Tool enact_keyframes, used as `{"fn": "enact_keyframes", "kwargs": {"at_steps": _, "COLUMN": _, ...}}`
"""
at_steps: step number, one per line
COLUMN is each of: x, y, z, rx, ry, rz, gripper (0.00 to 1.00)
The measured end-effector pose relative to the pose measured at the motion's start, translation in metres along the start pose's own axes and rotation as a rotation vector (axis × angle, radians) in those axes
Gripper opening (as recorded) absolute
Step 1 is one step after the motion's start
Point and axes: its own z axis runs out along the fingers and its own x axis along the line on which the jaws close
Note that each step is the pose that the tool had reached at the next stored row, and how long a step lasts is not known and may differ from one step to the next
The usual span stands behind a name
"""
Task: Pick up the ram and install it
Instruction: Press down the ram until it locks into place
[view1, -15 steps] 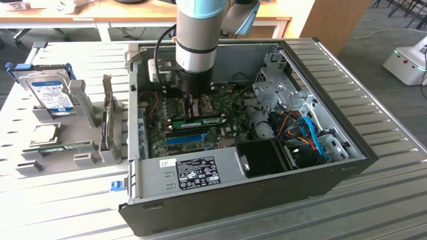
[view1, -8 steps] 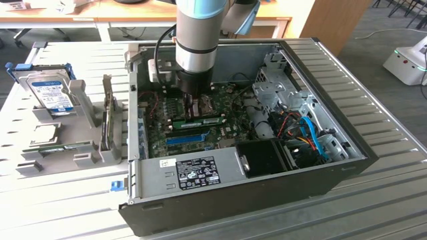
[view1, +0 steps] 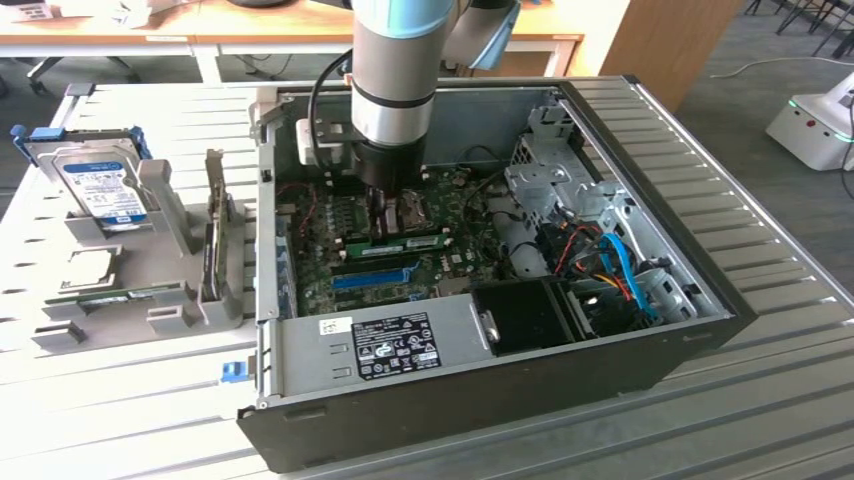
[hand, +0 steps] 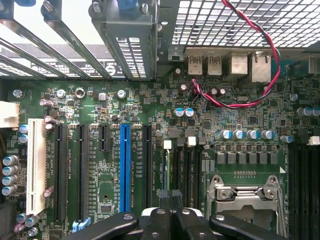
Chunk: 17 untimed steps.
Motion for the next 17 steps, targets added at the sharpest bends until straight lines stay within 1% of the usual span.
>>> {"fn": "enact_keyframes", "kwargs": {"at_steps": 17, "x": 0.0, "y": 0.0, "z": 0.0005, "rx": 0.0, "ry": 0.0001, "rz": 0.0, "gripper": 0.11}}
